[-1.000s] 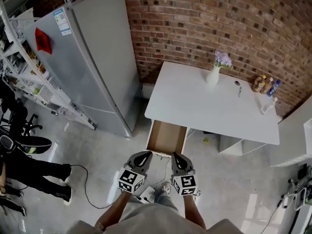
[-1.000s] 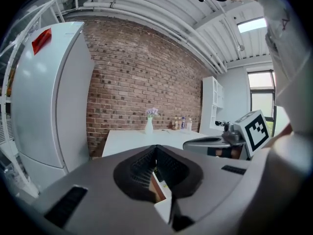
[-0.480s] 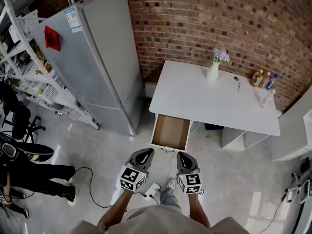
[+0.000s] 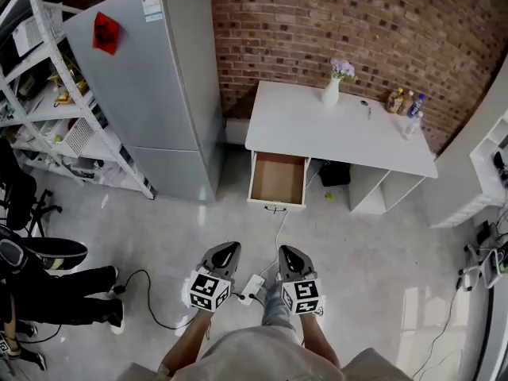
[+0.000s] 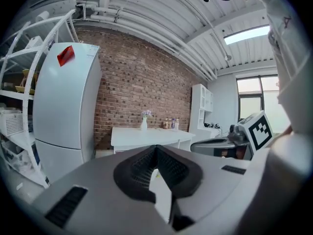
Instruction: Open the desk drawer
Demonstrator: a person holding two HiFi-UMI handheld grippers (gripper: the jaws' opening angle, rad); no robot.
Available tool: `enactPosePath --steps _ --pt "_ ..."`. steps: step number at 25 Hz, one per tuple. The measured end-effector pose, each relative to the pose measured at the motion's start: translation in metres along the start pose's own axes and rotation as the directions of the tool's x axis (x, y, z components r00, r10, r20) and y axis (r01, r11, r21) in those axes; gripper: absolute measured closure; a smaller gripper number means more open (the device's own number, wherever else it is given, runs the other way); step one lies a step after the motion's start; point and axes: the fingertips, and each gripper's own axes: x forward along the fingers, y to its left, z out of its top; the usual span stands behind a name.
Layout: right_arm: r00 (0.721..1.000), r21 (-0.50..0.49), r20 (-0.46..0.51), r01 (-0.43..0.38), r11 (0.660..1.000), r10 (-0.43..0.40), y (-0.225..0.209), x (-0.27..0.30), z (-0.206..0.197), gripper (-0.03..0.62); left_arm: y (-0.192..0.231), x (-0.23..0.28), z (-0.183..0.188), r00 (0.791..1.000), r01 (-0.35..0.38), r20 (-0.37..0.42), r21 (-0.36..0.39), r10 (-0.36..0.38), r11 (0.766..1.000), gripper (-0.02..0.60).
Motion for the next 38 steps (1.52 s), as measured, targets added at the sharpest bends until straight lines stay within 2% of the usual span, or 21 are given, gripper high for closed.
enactPosePath --steps 6,11,18,22,38 --pt "0.999 -0.009 0.003 0.040 0.999 -0.040 0.057 -0.068 -0.014 0.577 -0.037 -0.075 -0.019 0.999 0.039 0.011 0.003 -0.039 0.999 0.569" --pt "0.998 -0.028 0.032 0.060 0.998 -0.059 0.067 -0.103 -0.002 0.577 -0.057 -0.104 -0.008 0.999 0.018 0.028 0.017 -0.018 1.000 0.569" --pt "0.997 -0.062 0.060 0.049 0.997 -0.045 0.044 -0.142 0.016 0.577 -0.099 -0.100 0.003 0.999 -0.017 0.043 0.011 0.016 1.000 0.569" --pt "0.998 -0.060 0.050 0.039 0.997 -0.036 0.037 -0.158 0.003 0.577 -0.123 -0.099 -0.003 0.999 -0.006 0.037 0.028 0.005 1.000 0.569" --pt "0.997 -0.086 0.070 0.039 0.996 -0.032 0.034 -0.156 0.011 0.577 -0.129 -0.094 0.000 0.999 -0.008 0.044 0.044 0.006 0.999 0.569"
